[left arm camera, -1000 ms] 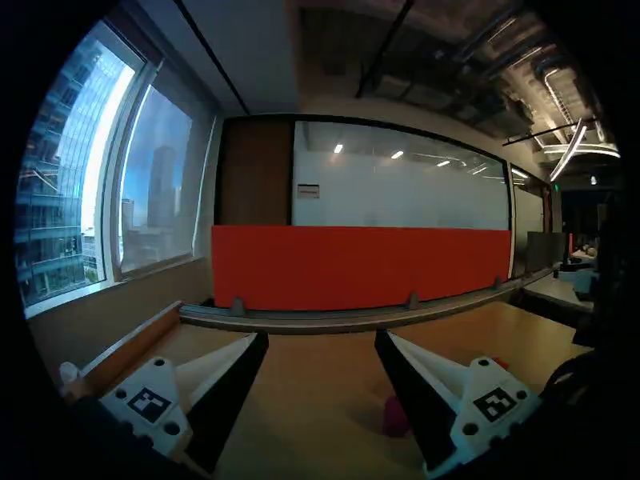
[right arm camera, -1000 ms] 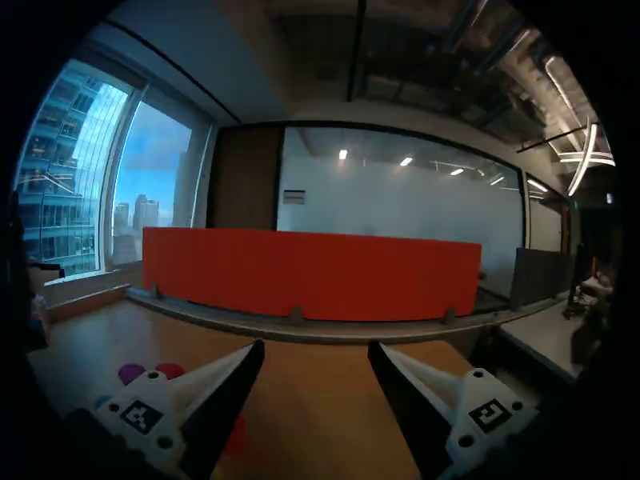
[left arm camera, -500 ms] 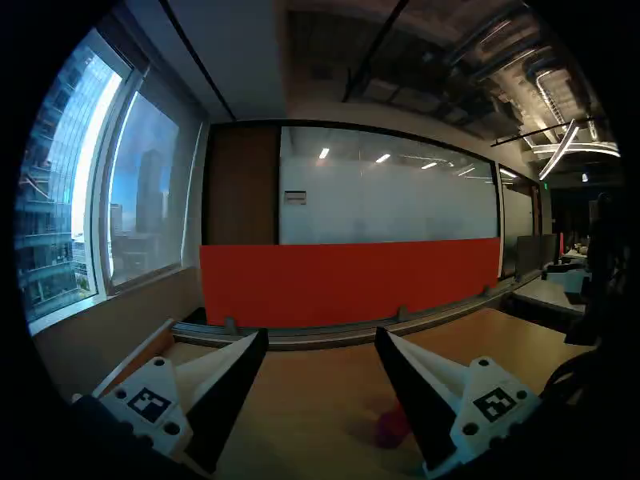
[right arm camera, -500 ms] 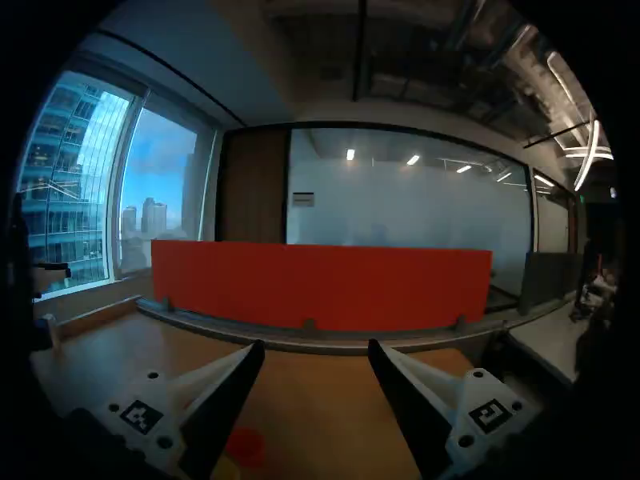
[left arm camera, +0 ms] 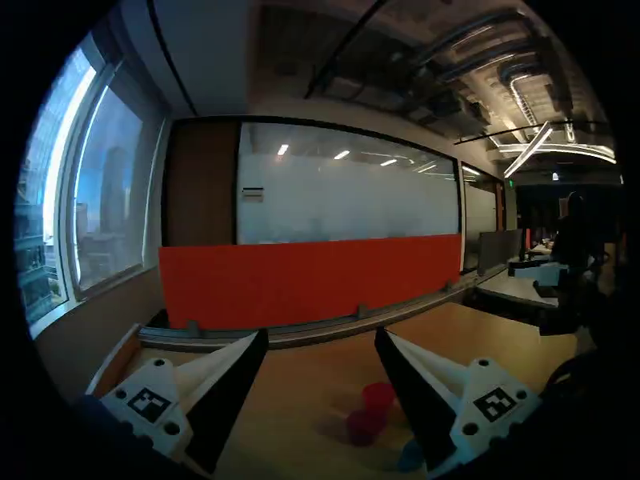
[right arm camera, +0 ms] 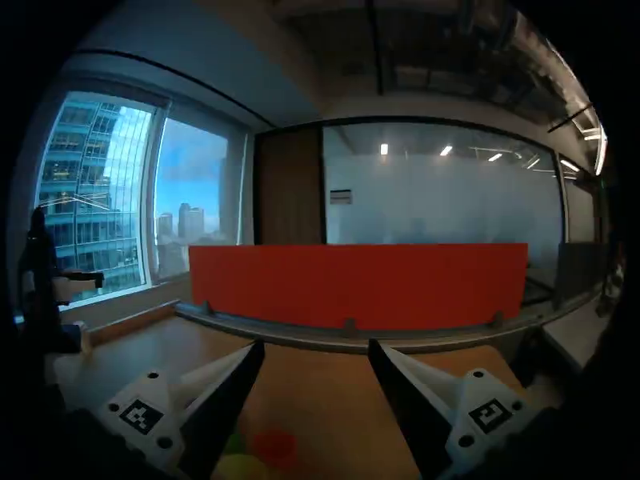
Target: Pour water
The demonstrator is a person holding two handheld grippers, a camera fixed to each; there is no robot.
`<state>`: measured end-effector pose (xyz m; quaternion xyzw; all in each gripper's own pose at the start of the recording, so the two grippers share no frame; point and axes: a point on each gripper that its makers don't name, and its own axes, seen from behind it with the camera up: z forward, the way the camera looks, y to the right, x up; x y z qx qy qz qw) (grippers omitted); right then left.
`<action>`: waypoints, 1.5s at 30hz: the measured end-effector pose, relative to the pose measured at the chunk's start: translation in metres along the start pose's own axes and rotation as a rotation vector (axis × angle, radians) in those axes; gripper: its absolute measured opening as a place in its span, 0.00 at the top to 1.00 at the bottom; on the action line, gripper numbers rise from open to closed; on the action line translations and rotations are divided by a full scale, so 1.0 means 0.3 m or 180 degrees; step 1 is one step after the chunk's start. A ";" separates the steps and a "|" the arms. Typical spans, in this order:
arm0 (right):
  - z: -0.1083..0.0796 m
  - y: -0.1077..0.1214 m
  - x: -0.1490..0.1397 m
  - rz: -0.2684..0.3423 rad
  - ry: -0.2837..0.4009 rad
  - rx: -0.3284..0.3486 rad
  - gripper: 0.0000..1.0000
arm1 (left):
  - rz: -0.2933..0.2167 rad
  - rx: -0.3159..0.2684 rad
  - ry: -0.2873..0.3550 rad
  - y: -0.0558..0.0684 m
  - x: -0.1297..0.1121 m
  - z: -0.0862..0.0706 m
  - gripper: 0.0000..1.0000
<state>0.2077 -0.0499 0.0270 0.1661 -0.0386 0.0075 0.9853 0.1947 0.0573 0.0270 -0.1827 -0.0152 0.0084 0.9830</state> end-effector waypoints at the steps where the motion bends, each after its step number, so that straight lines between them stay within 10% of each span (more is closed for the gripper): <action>1: 0.001 -0.008 0.001 0.0004 -0.0003 0.0049 0.00 | 0.0015 -0.0044 0.0004 0.013 0.002 -0.002 0.01; 27: -0.035 -0.251 0.064 -0.0194 0.0038 0.1243 0.00 | -0.0233 -0.0974 0.0046 0.221 0.036 -0.021 0.01; 45: -0.025 -0.305 0.039 -0.0324 -0.0133 0.1521 0.00 | -0.0173 -0.1341 -0.0109 0.309 -0.022 -0.032 0.01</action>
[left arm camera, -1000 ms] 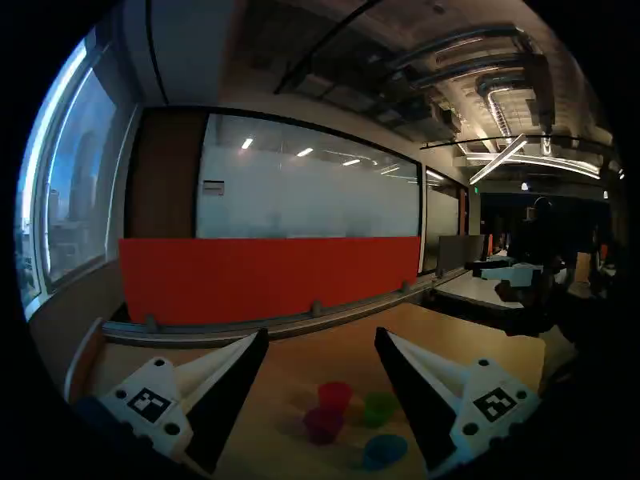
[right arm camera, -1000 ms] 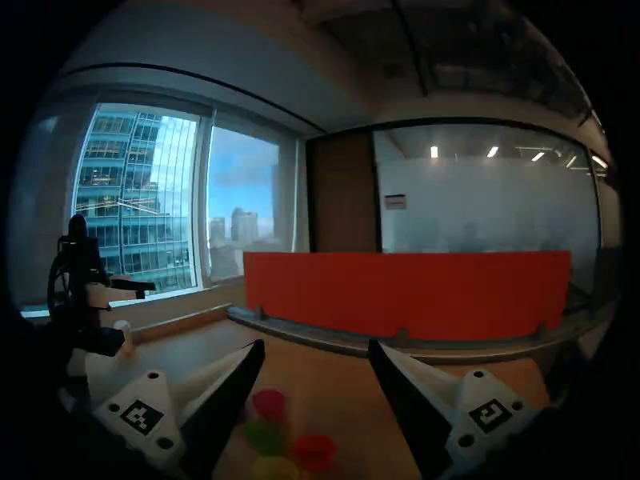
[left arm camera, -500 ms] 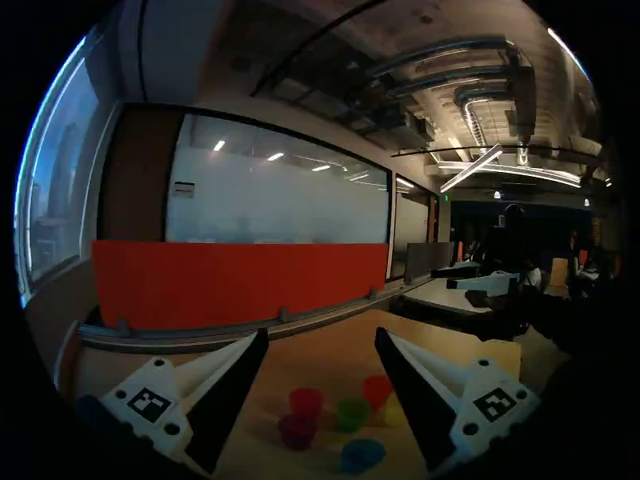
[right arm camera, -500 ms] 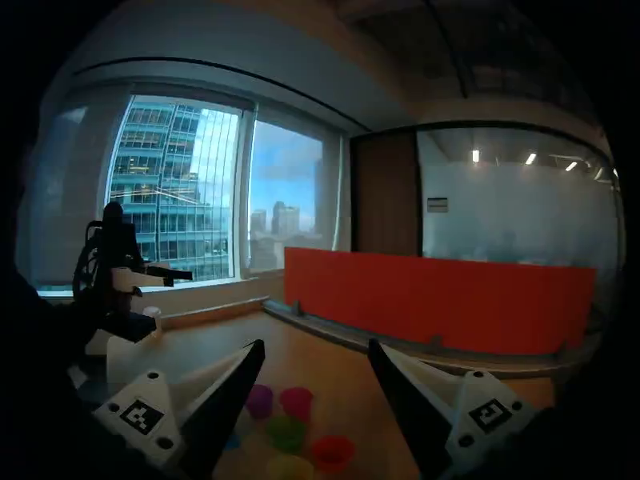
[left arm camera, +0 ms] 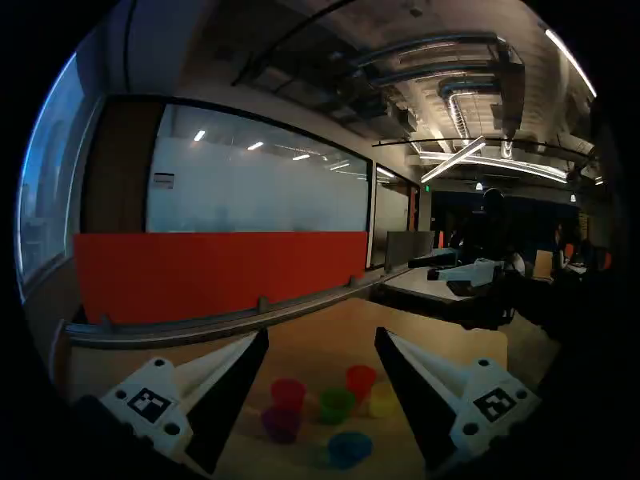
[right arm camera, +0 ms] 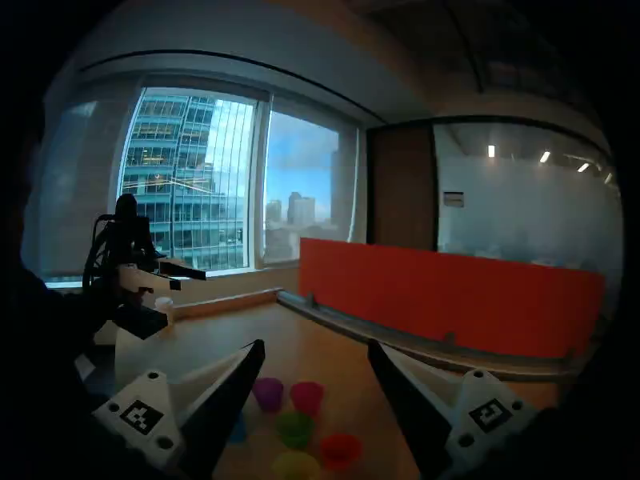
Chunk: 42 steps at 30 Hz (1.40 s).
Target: Pour water
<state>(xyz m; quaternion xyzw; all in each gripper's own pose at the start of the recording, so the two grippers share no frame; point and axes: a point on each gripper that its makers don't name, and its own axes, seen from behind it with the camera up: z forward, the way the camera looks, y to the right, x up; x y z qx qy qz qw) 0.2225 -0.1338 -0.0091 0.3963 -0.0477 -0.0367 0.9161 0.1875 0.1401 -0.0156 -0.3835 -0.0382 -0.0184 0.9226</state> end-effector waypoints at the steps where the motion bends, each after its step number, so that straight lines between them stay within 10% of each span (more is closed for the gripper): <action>1: 0.002 -0.001 -0.007 -0.0007 -0.0027 0.0014 0.00 | 0.0007 0.0000 -0.0019 -0.001 -0.009 0.001 0.01; 42: 0.075 -0.009 -0.274 -0.0240 -0.0824 0.0317 0.00 | 0.0292 -0.0493 -0.0878 0.101 -0.468 0.058 0.01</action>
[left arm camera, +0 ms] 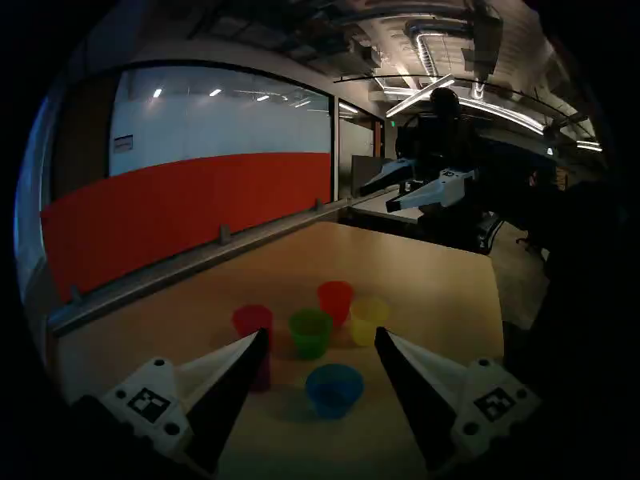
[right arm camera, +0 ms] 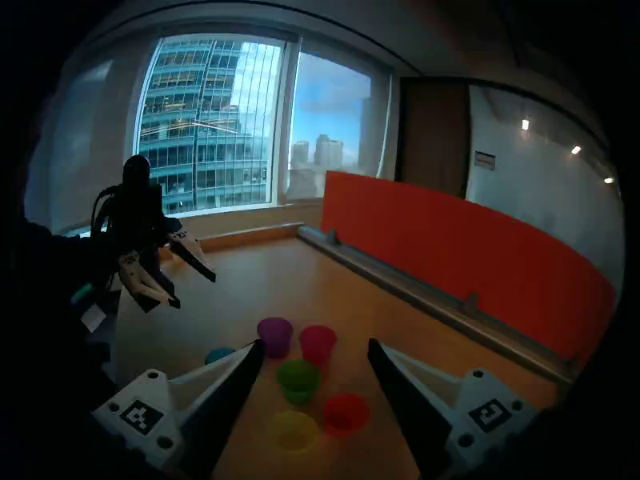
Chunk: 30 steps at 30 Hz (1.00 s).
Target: Pour water
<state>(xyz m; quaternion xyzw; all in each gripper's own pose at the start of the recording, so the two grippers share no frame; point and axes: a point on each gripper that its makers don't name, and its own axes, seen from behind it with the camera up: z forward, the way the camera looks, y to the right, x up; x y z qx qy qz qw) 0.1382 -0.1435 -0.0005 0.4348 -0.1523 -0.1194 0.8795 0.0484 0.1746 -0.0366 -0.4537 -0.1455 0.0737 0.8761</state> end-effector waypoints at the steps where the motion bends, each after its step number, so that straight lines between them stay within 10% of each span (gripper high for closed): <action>1: 0.003 0.001 -0.005 -0.0005 -0.0012 0.0002 0.00 | -0.0002 -0.0015 -0.0024 0.003 -0.011 0.005 0.01; 30: 0.148 0.005 -0.173 -0.0149 -0.0398 0.0105 0.00 | 0.0200 -0.0210 -0.0750 0.059 -0.353 0.135 0.01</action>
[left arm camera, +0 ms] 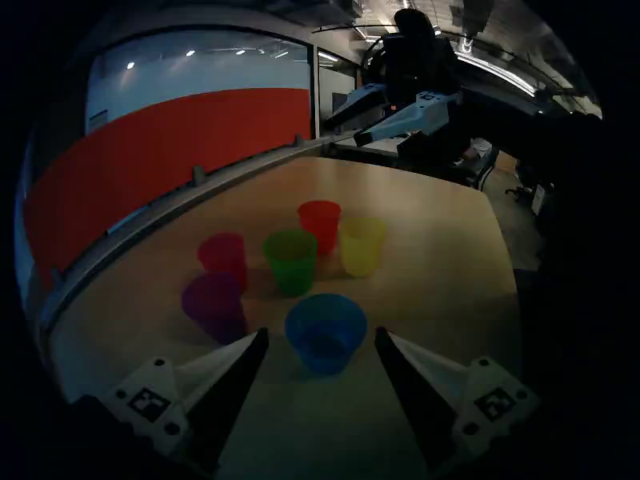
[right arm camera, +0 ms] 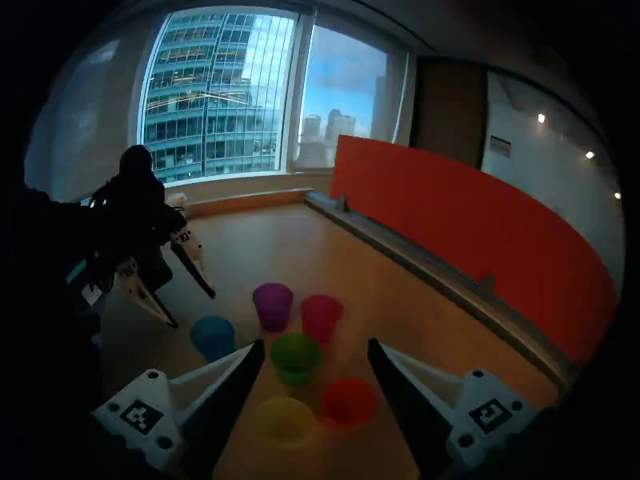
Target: Pour water
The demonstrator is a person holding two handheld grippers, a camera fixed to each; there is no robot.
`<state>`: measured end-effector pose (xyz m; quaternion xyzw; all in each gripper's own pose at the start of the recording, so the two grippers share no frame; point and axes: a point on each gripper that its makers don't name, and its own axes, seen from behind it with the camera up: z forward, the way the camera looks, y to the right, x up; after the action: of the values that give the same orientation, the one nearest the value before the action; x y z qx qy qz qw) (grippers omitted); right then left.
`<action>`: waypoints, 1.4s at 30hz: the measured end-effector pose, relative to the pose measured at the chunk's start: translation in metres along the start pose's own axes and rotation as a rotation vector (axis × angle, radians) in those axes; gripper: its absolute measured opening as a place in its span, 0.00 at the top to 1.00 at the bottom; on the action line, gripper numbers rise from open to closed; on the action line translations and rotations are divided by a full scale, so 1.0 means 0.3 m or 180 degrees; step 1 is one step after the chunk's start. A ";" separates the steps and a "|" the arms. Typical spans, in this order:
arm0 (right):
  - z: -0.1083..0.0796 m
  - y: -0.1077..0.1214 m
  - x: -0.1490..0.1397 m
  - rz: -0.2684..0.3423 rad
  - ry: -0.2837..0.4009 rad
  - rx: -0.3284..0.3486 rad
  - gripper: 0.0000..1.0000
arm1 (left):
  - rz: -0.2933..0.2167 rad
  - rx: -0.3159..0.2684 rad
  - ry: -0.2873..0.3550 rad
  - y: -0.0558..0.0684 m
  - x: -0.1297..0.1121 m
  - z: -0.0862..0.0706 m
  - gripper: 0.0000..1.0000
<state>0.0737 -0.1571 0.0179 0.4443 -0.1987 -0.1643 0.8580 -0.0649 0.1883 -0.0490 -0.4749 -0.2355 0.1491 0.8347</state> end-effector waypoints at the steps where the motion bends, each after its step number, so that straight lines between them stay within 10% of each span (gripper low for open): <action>1: 0.006 -0.001 -0.004 -0.0001 -0.0010 0.0008 0.00 | 0.0000 -0.0007 -0.0019 0.001 -0.008 0.006 0.01; 42: 0.257 -0.013 -0.139 0.0026 -0.0400 0.0213 0.00 | -0.0107 -0.0357 -0.0196 0.030 -0.053 0.185 0.01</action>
<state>-0.0005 -0.1938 0.0471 0.4607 -0.2593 -0.1817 0.8292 -0.1082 0.2255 -0.0364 -0.5120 -0.2770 0.1363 0.8016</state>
